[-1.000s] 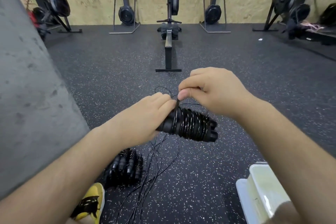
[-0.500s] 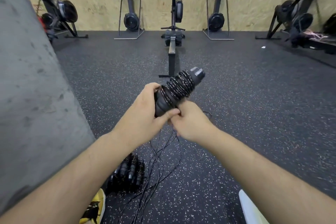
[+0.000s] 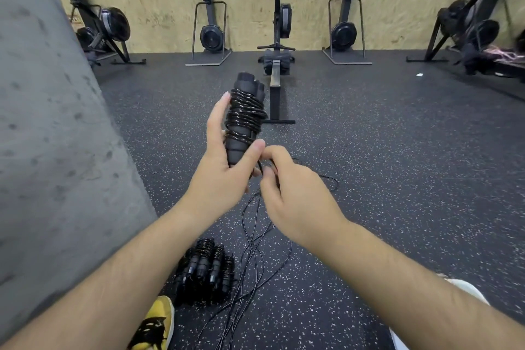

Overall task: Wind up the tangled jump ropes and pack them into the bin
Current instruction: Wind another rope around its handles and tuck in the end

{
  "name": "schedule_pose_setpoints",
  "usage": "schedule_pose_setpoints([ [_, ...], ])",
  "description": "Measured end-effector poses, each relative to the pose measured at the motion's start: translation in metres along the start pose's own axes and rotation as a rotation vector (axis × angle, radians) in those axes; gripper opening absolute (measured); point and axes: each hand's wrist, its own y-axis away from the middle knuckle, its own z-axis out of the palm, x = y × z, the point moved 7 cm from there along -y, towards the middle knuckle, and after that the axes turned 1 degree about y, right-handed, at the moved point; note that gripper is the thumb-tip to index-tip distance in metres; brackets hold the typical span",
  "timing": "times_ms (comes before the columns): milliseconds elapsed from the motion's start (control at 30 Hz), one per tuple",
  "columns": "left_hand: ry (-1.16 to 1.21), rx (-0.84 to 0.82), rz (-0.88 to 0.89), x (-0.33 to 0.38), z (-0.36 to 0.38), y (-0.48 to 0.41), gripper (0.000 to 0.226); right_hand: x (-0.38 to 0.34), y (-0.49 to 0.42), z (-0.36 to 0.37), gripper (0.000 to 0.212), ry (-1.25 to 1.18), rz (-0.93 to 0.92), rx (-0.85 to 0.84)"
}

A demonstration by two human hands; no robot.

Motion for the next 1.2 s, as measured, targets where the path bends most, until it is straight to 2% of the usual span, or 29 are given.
schedule_pose_setpoints([
  [100,0.024,-0.027,-0.003,0.004,-0.001,0.000,0.068,-0.009,0.002,-0.004,0.013,-0.076,-0.076,0.080],
  [200,0.036,-0.039,0.008,0.003,0.000,-0.001,0.057,-0.009,0.002,-0.007,0.023,-0.142,-0.065,0.079],
  [267,0.061,-0.016,0.027,0.005,-0.001,-0.002,0.052,-0.007,0.003,-0.012,0.040,-0.229,-0.037,0.093],
  [400,0.253,0.044,-0.001,0.006,-0.004,-0.006,0.046,0.003,0.006,-0.020,0.090,-0.472,0.057,0.153],
  [500,0.415,0.069,-0.033,0.007,-0.005,-0.008,0.049,0.021,0.004,-0.018,0.103,-0.818,0.240,0.233],
  [567,0.465,0.069,-0.043,0.007,-0.004,-0.009,0.050,0.026,0.001,-0.013,0.093,-0.983,0.286,0.240],
  [667,0.523,0.032,-0.071,0.006,0.003,-0.008,0.052,0.025,-0.002,-0.014,0.072,-0.946,0.211,0.217],
  [867,0.535,-0.085,-0.106,0.009,0.012,-0.004,0.057,0.021,-0.007,-0.035,0.056,-0.576,-0.017,0.119],
  [1033,0.574,-0.203,-0.177,0.008,0.020,0.003,0.054,0.006,-0.005,-0.060,0.032,-0.290,-0.246,0.233],
  [1200,0.610,-0.260,-0.197,0.004,0.026,0.004,0.050,-0.013,0.000,-0.059,0.041,-0.346,-0.378,0.179],
])
